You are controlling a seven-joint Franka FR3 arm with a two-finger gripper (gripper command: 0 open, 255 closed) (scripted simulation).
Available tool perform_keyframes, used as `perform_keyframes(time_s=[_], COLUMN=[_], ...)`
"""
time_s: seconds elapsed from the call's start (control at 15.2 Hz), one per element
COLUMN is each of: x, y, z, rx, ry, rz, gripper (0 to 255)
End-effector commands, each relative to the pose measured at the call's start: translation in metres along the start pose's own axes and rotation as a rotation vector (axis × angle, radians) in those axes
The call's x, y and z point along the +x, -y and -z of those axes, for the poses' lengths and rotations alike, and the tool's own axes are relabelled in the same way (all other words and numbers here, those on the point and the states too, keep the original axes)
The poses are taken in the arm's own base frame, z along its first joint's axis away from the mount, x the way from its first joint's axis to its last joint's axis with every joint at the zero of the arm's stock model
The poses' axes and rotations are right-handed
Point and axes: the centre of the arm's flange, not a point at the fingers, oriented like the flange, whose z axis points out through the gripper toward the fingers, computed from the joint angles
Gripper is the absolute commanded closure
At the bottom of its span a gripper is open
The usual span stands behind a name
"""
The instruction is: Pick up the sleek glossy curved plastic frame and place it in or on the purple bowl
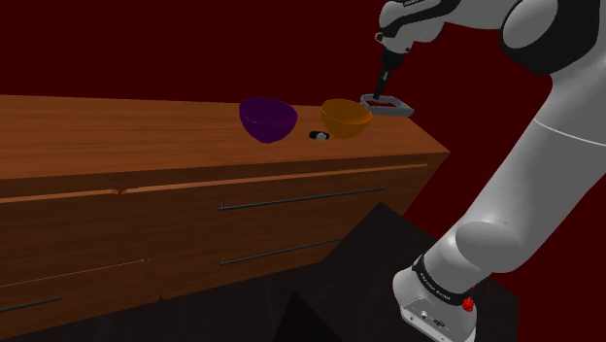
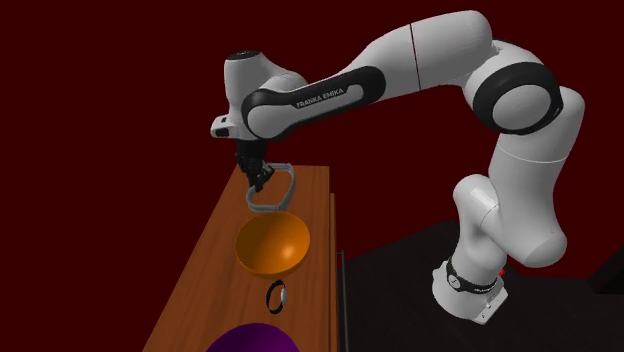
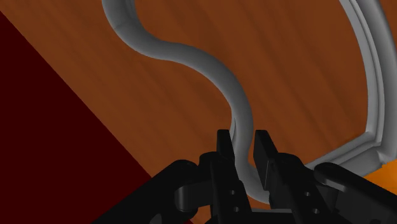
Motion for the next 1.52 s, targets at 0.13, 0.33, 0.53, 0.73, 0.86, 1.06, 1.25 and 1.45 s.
perform_keyframes(time_s=[0.13, 0.33, 0.53, 0.73, 0.86, 1.06, 1.25, 1.45], x=[0.000, 0.000, 0.000, 0.000, 0.000, 0.019, 0.049, 0.078], y=[-0.002, -0.003, -0.004, -0.005, -0.006, 0.011, 0.037, 0.064], z=[0.021, 0.037, 0.053, 0.068, 0.079, 0.084, 0.088, 0.093], rx=[0.000, 0.000, 0.000, 0.000, 0.000, 0.000, 0.000, 0.000], ry=[0.000, 0.000, 0.000, 0.000, 0.000, 0.000, 0.000, 0.000], rz=[0.000, 0.000, 0.000, 0.000, 0.000, 0.000, 0.000, 0.000], gripper=[255, 255, 255, 255, 255, 255, 255, 255])
